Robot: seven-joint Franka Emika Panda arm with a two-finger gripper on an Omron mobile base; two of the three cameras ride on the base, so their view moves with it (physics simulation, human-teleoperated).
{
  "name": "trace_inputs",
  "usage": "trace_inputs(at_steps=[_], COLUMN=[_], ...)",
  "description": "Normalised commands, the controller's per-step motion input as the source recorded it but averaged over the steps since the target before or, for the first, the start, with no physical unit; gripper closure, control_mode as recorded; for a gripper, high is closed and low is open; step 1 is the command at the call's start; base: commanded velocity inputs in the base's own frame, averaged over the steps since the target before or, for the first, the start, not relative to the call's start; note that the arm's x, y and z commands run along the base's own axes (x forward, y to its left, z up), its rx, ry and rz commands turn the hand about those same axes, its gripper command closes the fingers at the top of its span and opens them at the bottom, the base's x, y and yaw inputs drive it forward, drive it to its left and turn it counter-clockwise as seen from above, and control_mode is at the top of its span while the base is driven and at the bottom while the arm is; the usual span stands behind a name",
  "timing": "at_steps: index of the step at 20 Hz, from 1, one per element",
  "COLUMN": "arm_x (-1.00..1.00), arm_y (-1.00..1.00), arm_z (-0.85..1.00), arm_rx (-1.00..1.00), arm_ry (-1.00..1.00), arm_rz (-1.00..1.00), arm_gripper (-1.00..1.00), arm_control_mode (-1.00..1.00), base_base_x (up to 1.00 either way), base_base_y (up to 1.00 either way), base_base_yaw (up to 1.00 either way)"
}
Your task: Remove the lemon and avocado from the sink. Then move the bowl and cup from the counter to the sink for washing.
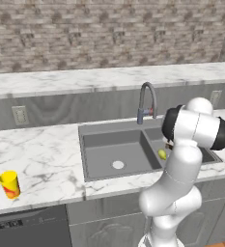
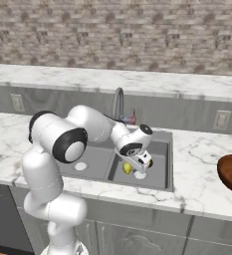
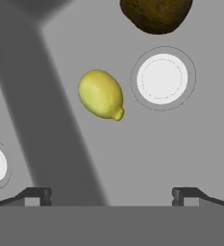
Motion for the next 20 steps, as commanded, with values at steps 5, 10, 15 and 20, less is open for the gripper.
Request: trace_inputs(at_steps=[5,10,15,20], arm_x=[0.12,0.14,0.12,0.06], arm_y=[0.0,-0.01,-0.02,-0.02], arm_z=[-0.13,-0.13,-0.14,-0.16], arm_rx=[0.01,0.0,0.0,0.0], arm_ry=[0.0,0.0,-0.01,-0.11], arm_rz=[0.0,0.0,0.0,0.0], arm_gripper=[-1.0,-1.0,-1.0,-1.0], arm_control_mode=[-1.0,-1.0,-1.0,-1.0], base_base_x=[0.0,0.0,0.0,0.0], base_base_y=[0.0,0.0,0.0,0.0], base_base_yaw=[0.0,0.0,0.0,0.0])
